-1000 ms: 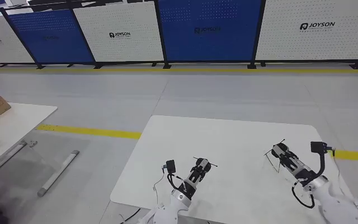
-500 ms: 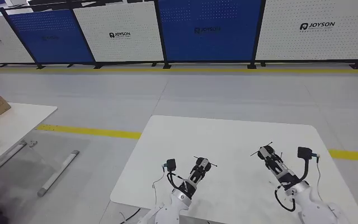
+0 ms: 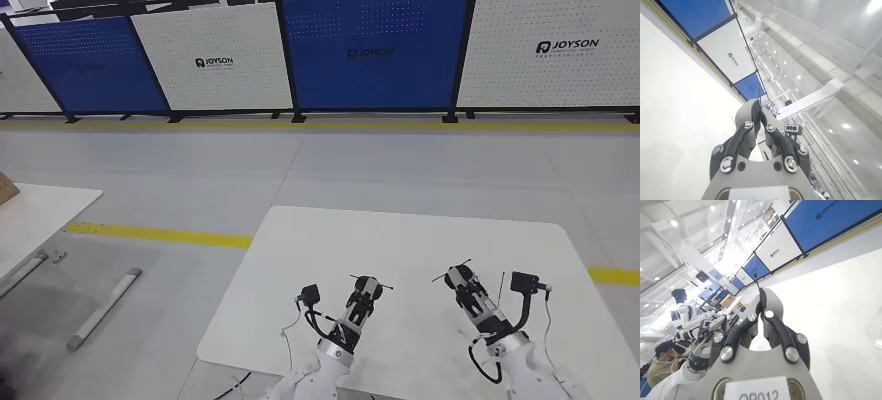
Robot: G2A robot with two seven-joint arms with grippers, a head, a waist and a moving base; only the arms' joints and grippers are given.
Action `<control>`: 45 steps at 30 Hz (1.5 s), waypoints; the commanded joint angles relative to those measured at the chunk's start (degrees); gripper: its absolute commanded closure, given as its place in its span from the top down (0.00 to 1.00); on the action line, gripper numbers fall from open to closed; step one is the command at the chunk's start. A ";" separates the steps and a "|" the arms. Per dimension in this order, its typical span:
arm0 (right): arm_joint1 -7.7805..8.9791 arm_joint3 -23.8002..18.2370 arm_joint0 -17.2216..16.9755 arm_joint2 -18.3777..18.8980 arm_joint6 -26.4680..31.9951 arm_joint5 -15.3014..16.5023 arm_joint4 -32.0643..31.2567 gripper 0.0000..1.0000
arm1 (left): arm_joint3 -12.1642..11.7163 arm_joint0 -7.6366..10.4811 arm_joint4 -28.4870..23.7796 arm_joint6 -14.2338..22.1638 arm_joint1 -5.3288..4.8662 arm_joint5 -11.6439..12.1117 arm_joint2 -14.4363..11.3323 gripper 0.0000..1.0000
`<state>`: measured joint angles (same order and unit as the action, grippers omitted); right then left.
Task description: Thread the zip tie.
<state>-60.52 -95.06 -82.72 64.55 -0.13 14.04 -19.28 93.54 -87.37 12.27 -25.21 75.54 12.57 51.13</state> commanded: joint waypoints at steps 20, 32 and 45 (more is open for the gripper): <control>-1.59 -0.33 1.38 -3.51 0.04 0.11 -0.85 0.00 | -8.03 5.27 7.22 -7.86 2.30 -0.42 -3.74 0.00; -1.83 0.09 1.92 -4.26 1.17 0.08 -0.61 0.00 | -8.97 5.91 6.68 -8.21 2.81 -0.12 -4.43 0.00; -3.21 2.58 2.10 -6.24 -3.44 2.08 -1.52 0.00 | -8.97 5.91 6.68 -8.21 2.81 -0.12 -4.43 0.00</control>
<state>-63.74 -92.44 -80.62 58.28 -3.53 16.20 -20.75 84.57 -81.46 18.95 -33.42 78.35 12.45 46.71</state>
